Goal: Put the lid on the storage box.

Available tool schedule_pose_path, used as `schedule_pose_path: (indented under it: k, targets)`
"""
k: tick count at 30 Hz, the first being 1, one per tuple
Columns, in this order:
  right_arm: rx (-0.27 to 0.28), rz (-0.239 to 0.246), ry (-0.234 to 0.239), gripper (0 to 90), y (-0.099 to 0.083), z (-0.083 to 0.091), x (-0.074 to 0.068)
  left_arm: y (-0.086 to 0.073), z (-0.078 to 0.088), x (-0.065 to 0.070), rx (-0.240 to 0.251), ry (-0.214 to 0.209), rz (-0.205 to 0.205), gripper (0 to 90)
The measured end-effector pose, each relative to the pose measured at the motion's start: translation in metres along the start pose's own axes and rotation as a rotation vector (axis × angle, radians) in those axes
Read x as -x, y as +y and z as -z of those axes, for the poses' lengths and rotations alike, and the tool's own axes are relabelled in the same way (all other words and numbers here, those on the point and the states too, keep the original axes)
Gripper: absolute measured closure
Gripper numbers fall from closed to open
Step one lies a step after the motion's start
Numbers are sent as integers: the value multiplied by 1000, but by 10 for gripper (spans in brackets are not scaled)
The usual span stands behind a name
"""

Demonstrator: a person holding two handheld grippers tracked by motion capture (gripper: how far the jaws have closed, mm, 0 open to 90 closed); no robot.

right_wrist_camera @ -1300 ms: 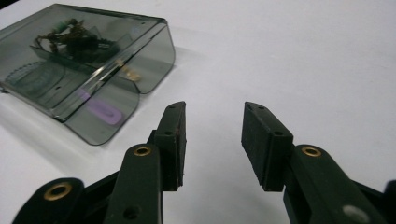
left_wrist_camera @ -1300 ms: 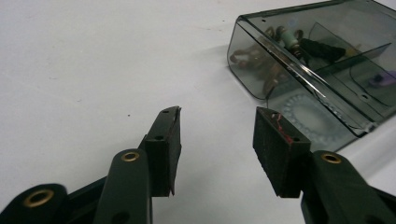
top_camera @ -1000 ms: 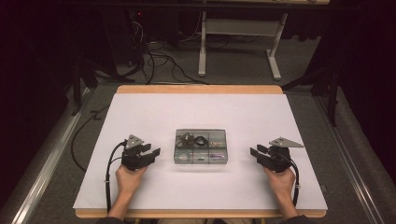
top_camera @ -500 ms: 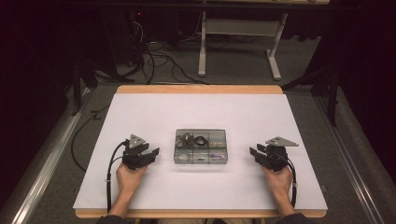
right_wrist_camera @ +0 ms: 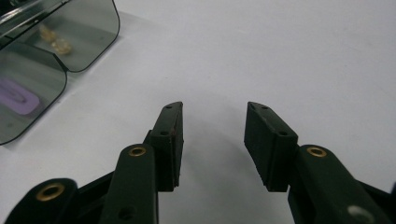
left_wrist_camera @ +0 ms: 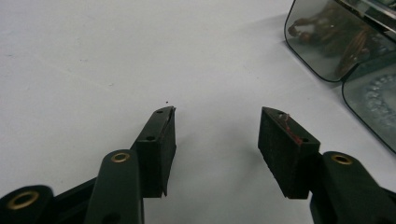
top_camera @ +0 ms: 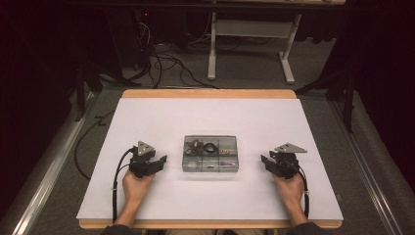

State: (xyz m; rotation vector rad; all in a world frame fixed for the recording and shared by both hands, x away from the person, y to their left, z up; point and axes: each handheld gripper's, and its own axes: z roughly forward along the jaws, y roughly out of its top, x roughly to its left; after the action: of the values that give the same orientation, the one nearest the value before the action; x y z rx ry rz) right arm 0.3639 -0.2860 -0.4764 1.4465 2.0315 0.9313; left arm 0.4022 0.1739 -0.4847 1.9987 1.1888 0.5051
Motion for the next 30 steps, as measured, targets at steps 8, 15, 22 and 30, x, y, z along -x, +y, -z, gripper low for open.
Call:
schedule_pose_path:
  k: [8,15,22,30]
  targets:
    - [-23,29,-20,570,-1,-4,-4,0,-1,1,-7,11,-9,459]
    - [-30,34,-28,535,-1,-5,-4,0,-2,2,-12,13,-13,440]
    - [-28,45,-52,480,-1,-6,-6,0,-2,2,-12,8,-16,417]
    - [-38,10,-19,413,-1,-6,-2,-1,-2,2,-13,1,-20,379]
